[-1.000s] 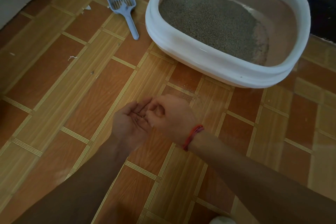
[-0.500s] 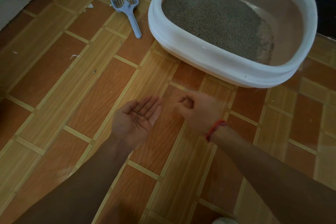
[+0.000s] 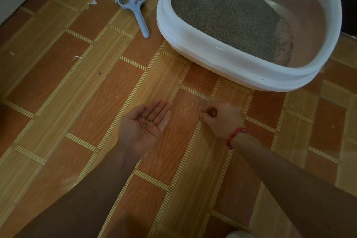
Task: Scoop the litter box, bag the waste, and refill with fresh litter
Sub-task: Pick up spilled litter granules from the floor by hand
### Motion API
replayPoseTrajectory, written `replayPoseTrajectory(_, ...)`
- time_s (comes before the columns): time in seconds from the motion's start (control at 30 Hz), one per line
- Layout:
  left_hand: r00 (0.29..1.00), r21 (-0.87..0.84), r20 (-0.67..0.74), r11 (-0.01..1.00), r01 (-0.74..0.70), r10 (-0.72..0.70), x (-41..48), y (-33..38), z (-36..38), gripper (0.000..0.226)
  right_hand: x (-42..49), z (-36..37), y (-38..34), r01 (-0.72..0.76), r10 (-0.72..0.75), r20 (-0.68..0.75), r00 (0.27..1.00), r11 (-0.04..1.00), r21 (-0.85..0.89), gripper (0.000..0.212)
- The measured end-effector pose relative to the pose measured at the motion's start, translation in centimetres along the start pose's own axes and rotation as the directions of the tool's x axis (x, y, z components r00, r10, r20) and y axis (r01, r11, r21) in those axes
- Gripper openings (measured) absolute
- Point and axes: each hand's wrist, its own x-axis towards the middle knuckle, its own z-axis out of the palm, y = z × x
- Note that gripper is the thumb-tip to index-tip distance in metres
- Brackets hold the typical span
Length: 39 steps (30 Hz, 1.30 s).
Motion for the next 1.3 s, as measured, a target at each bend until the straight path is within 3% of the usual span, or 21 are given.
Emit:
replayPoseTrajectory(0.27,1.000,-0.005,-0.001,1.000,0.001,-0.001,0.1,0.1,-0.2,0.047,-0.1,0.1,-0.9,0.027,-0.026,0.025,0.999,0.999,-0.048,0.016)
replayPoseTrajectory(0.5,1.000,0.044,0.005,0.999,0.007,-0.008,0.1,-0.6,-0.1,0.051,-3.2,0.8,-8.6,0.282,-0.284,-0.014,0.959,0.948,0.147,0.006)
replayPoseTrajectory(0.67,0.988,0.124,0.122,0.989,0.075,-0.090,0.1,-0.7,0.3,0.056,-3.3,1.4,-10.1,0.358,-0.364,0.014,0.931,0.921,0.156,0.011)
replayPoseTrajectory(0.77,0.988,0.097,0.125,0.992,0.079,-0.091,0.4,-0.4,0.5,0.053,-3.3,1.2,-9.9,0.386,-0.385,-0.041,0.922,0.906,0.173,0.011)
replayPoseTrajectory(0.87,0.997,0.016,0.063,0.999,0.034,-0.035,0.6,-0.2,0.6,0.045,-2.9,0.5,-8.6,0.337,-0.323,-0.099,0.941,0.919,0.202,0.007)
replayPoseTrajectory(1.1,1.000,-0.030,-0.027,1.000,0.003,-0.004,1.0,0.2,0.5,0.033,0.4,-0.9,-1.9,0.004,0.011,-0.097,0.995,0.988,0.152,0.008)
replayPoseTrajectory(1.17,1.000,-0.020,-0.020,1.000,0.003,-0.004,1.1,0.2,0.8,0.028,1.0,-1.1,-1.2,-0.034,0.046,-0.090,0.995,0.990,0.135,0.009)
replayPoseTrajectory(1.3,1.000,-0.021,-0.005,1.000,0.018,-0.018,1.8,-0.1,0.9,0.041,1.8,-0.8,-0.9,-0.034,0.041,-0.087,0.995,0.997,0.076,0.011)
